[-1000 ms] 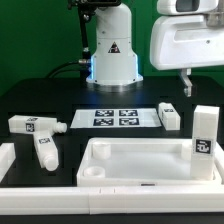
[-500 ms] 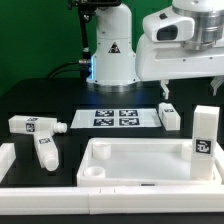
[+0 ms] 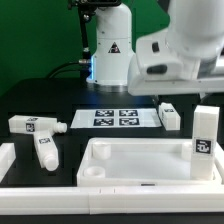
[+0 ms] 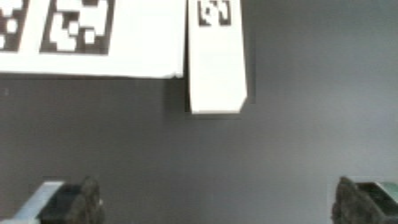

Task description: Assemble desk

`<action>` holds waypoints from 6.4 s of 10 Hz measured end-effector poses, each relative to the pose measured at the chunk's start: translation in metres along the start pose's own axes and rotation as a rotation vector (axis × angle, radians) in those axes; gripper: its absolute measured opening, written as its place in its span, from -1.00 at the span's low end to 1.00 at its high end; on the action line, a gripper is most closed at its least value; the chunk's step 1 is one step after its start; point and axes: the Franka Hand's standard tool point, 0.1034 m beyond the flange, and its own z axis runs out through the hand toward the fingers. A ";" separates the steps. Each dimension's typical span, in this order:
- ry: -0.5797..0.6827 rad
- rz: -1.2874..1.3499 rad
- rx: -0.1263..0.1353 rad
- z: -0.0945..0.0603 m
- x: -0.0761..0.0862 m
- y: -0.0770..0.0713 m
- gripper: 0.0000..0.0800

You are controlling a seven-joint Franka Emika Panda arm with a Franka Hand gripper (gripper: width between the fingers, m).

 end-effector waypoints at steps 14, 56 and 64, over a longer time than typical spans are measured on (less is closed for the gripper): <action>-0.269 0.145 0.126 0.063 -0.007 -0.008 0.62; 1.282 0.073 -0.083 -0.178 0.075 0.181 -0.29; 1.183 0.079 -0.005 -0.141 0.069 0.167 -0.29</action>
Offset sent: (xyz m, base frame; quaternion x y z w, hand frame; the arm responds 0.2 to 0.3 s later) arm 0.0000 0.0000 0.0000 0.0000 -0.1938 0.0000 0.9810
